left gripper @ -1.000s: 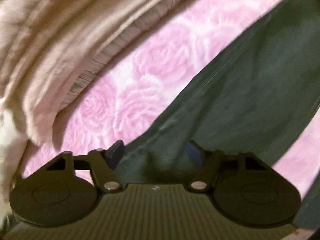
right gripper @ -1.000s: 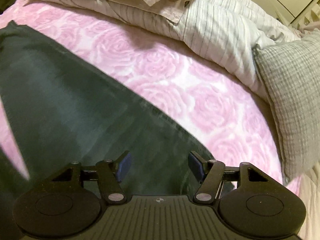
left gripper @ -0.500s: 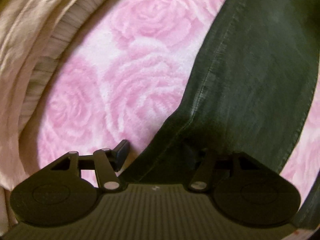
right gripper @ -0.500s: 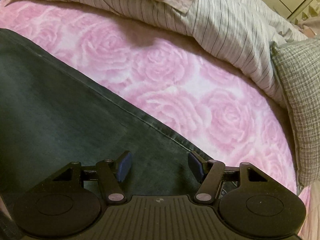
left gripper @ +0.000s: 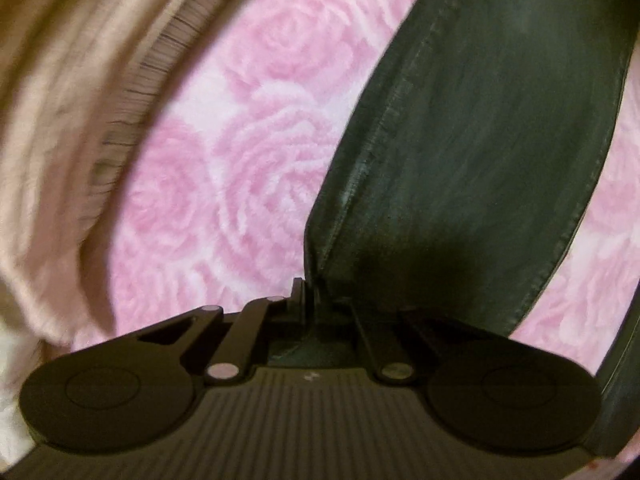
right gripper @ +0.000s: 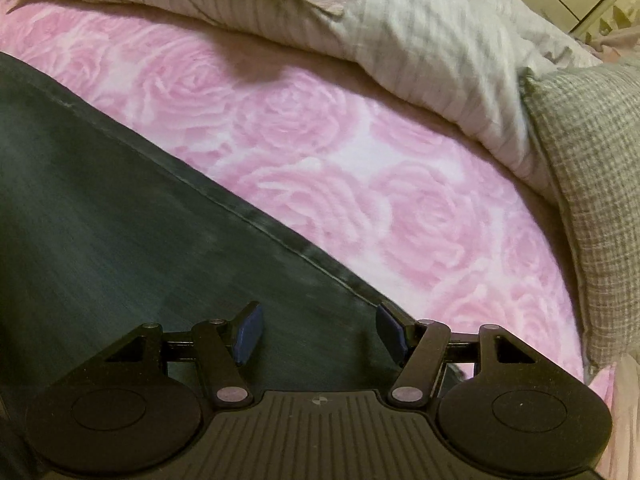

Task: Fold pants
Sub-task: 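Grasp the jeans leg with the left gripper while the right gripper approaches the waistband, then grasp the jeans waistband with the right gripper while the left gripper holds the leg hem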

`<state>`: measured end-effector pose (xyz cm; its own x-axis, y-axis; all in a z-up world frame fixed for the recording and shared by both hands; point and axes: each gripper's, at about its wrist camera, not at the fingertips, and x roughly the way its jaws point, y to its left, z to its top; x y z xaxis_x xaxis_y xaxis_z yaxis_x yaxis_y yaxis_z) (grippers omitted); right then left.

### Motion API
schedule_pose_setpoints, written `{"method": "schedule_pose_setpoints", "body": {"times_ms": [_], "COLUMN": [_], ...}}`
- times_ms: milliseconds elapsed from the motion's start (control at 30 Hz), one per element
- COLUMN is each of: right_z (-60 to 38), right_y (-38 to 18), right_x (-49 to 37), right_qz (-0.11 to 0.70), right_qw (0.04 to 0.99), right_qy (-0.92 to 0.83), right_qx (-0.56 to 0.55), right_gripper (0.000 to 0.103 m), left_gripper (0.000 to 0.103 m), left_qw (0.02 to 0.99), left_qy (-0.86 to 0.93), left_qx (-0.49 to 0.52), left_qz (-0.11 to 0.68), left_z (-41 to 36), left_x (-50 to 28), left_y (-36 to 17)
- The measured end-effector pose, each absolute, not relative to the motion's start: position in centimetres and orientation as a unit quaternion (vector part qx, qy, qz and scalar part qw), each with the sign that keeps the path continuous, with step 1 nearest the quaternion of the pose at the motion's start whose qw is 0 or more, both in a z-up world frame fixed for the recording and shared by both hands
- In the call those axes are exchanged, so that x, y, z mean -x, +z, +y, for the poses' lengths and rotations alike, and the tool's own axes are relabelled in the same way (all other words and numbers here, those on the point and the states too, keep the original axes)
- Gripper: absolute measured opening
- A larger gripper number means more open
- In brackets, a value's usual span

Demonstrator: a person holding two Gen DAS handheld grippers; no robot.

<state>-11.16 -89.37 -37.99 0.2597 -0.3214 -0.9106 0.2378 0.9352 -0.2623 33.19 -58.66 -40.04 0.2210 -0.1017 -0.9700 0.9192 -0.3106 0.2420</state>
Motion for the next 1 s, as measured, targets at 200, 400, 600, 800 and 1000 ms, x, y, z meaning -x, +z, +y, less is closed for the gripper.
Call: {"method": "schedule_pose_setpoints", "body": {"times_ms": [200,400,600,800,1000], "right_z": [-93.0,-97.6,-99.3,-98.7,-95.8], "right_y": [-37.3,-39.0,-41.5,-40.9,-36.1], "right_x": [13.5,13.0,11.5,11.6,15.2], "right_qz": [0.598,0.612,0.645,0.658,0.619], "right_qw": [0.786,0.781,0.756,0.736,0.761], "right_qy": [-0.141,-0.090,0.021,0.096,0.059], "right_qx": [0.078,0.084,0.113,0.132,0.185], "right_gripper": [0.060,0.060,0.060,0.019,0.011], "left_gripper": [0.001,0.001,0.002,0.002,0.002], "left_qw": [0.547,0.570,0.577,0.591,0.612], "left_qy": [-0.492,-0.461,-0.440,-0.419,-0.394], "left_qx": [-0.609,-0.611,-0.621,-0.620,-0.621], "left_qz": [0.296,0.298,0.297,0.300,0.291], "left_z": [-57.5,-55.7,-54.1,-52.7,-51.1], "left_x": [-29.5,-27.2,-24.8,-22.4,-19.9], "left_y": [-36.5,-35.5,-34.6,-33.0,-30.5]}}
